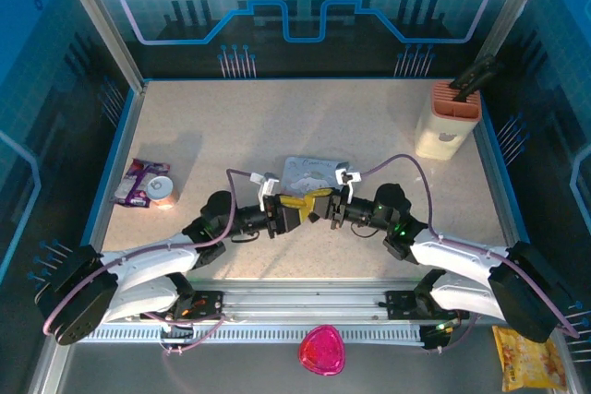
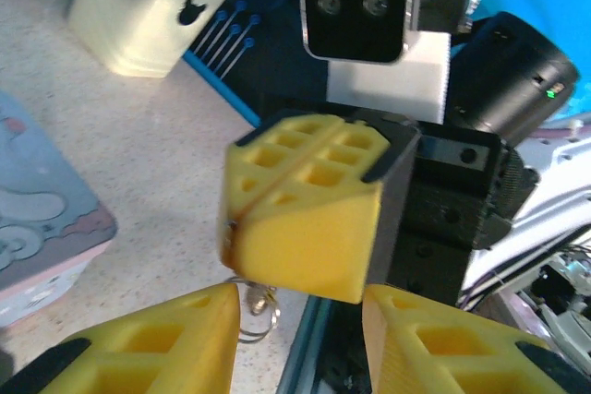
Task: Unlock a padlock with a key
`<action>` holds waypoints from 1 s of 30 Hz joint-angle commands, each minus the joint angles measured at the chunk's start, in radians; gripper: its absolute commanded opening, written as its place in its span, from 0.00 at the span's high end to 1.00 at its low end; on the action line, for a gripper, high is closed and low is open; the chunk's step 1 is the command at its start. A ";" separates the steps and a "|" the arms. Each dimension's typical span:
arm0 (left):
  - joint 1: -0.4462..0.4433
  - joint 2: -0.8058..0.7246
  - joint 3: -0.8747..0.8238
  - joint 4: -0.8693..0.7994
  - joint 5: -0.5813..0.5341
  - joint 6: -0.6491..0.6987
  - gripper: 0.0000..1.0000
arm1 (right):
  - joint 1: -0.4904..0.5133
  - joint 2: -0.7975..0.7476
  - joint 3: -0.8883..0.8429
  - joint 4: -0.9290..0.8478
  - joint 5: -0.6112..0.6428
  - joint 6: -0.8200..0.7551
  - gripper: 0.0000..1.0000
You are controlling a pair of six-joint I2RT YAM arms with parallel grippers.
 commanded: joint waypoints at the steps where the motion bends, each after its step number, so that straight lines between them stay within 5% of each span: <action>1: -0.007 0.013 -0.015 0.120 0.039 0.034 0.61 | 0.011 0.005 -0.002 0.112 0.031 0.051 1.00; 30: -0.010 -0.026 0.002 0.071 -0.023 0.047 0.76 | 0.018 0.028 -0.007 0.190 -0.069 0.097 1.00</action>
